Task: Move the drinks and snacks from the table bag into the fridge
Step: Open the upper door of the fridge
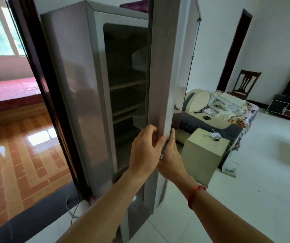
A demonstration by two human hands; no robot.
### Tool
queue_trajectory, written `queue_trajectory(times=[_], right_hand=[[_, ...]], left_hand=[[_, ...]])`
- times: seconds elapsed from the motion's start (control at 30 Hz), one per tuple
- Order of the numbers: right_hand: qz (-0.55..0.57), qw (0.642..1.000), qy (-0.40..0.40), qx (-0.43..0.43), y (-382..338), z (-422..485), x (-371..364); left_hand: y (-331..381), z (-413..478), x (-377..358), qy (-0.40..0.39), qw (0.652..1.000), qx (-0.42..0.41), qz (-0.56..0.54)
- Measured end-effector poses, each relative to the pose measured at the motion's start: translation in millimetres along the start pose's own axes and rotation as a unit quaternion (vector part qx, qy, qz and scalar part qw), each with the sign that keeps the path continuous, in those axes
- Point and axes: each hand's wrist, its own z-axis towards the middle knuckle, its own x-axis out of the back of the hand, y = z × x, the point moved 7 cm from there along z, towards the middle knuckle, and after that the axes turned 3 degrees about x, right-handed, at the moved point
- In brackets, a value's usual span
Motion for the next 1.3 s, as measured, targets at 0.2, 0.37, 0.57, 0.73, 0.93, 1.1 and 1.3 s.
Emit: queue_trajectory(times=[0.2,0.37,0.57,0.73,0.93,1.1,1.3], right_hand=[[0.022,1.000,0.023,-0.002,27,-22,44],[0.022,0.999,0.044,0.008,39,-39,78],[-0.001,0.997,0.080,-0.006,61,-61,123],[-0.036,0.991,0.102,-0.084,97,-74,159],[-0.048,0.974,0.173,-0.138,127,-82,202],[-0.043,0.963,0.229,-0.136,137,-79,234],[-0.012,0.932,0.325,-0.158,137,-79,263]], left_hand=[[32,-9,-36,-0.062,0.996,-0.044,-0.042],[48,-15,-65,-0.097,0.991,-0.072,-0.053],[68,-16,-98,-0.169,0.977,-0.120,-0.057],[76,4,-103,-0.128,0.978,-0.167,-0.004],[66,38,-118,-0.121,0.958,-0.236,0.105],[52,58,-149,-0.157,0.937,-0.274,0.149],[31,73,-196,-0.208,0.923,-0.275,0.169]])
